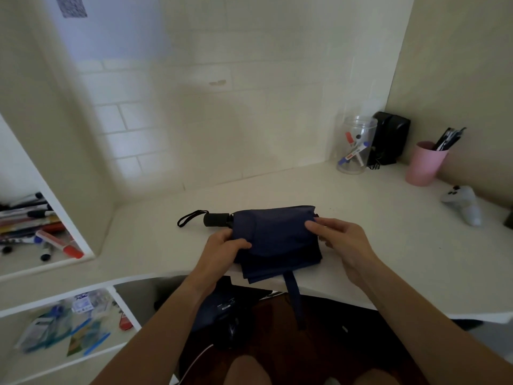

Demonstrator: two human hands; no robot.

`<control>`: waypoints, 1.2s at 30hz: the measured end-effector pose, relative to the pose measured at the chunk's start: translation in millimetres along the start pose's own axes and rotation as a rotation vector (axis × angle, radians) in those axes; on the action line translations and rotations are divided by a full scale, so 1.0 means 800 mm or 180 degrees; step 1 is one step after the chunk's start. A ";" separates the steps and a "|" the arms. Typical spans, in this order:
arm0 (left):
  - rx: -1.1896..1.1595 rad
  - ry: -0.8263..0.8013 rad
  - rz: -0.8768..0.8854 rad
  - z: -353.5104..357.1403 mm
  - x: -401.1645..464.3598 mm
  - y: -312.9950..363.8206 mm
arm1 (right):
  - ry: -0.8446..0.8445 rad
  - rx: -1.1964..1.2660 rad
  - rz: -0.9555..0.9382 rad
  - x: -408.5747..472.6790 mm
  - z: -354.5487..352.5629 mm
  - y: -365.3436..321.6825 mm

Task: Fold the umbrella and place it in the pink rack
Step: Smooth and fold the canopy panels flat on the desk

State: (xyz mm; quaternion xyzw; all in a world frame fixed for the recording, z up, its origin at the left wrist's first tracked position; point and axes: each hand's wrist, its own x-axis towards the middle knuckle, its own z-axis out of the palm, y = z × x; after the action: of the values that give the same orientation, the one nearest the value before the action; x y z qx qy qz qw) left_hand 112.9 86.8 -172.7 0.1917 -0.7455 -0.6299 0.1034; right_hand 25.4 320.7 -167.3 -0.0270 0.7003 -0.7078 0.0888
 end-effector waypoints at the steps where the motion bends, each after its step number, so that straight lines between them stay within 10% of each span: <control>1: -0.0051 0.0011 -0.0012 0.000 0.000 0.001 | 0.0086 -0.0105 0.0000 -0.003 -0.001 -0.001; 7: -0.0010 0.0038 0.0035 0.004 -0.004 -0.001 | -0.0063 -0.0626 0.0495 -0.011 0.002 0.002; 12: 0.0115 -0.0027 0.0098 0.001 -0.007 -0.005 | -0.0036 0.0642 0.0892 -0.014 -0.003 -0.004; 30: -0.0278 0.0312 0.0361 0.008 0.003 0.002 | -0.0118 -0.0439 -0.0234 -0.028 0.000 0.021; 36: -0.0109 -0.0442 0.0466 -0.009 0.006 -0.004 | -0.0416 -0.0519 -0.0242 -0.024 -0.015 0.017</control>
State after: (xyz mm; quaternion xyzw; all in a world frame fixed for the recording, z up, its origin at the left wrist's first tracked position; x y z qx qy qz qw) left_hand 111.8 78.2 -175.0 0.0908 -0.7520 -0.6451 0.1004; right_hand 43.7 335.5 -179.5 -0.1068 0.7468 -0.6480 0.1048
